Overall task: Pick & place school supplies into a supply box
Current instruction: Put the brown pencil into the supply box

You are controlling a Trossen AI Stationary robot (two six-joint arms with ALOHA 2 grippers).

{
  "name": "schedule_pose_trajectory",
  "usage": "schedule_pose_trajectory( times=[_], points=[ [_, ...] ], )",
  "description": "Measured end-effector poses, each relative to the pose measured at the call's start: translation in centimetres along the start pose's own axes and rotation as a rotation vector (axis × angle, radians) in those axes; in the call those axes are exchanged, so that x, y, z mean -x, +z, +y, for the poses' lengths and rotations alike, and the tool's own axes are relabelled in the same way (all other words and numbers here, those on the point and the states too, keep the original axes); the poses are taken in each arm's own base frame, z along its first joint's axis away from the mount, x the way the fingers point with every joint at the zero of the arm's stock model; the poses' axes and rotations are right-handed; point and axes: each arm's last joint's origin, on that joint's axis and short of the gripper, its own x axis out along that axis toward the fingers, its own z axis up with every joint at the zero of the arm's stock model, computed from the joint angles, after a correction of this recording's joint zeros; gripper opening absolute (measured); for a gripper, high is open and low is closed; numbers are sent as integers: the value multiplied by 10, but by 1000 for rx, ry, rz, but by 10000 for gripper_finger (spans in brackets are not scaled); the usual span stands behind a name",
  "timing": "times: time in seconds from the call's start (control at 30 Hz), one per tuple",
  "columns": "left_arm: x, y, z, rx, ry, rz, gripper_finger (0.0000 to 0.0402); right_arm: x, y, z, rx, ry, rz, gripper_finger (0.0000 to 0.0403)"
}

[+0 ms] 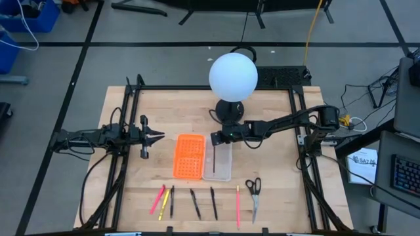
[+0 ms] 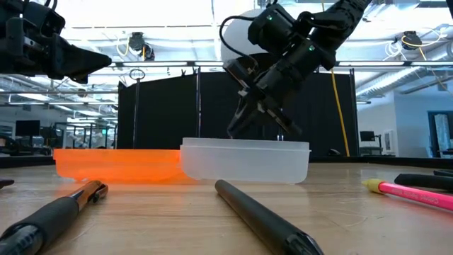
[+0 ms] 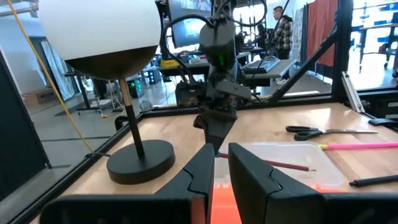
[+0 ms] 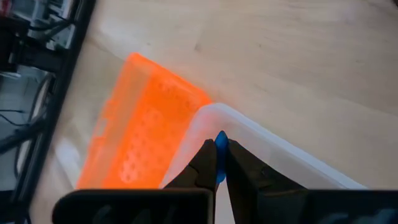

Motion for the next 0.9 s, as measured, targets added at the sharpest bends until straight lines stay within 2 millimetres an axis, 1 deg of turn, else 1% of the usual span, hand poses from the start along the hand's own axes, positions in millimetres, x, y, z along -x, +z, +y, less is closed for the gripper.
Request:
schedule_pose_trajectory(
  times=[0.2, 0.3, 0.43, 0.67, 0.8, 0.9],
  points=[
    [0, 0, 0, -1, 0, 0, 58, 0, 0, 1, 9, 7, -3, 9],
    [0, 0, 0, -6, 0, -1, 58, 1, -4, 3, 14, 3, -24, 9],
    [0, 0, 0, -7, 0, -4, 58, 2, -11, 11, 9, 45, -40, 9],
    [0, 2, 0, 0, 2, -19, 58, 2, -14, 11, 13, 25, -53, 9],
    [0, 2, 0, -1, 1, -18, 58, -4, -18, 5, 24, -9, -41, 9],
    [0, 2, 0, 0, 5, -17, 58, -12, -19, 4, 17, 2, -38, 9]
  ],
)
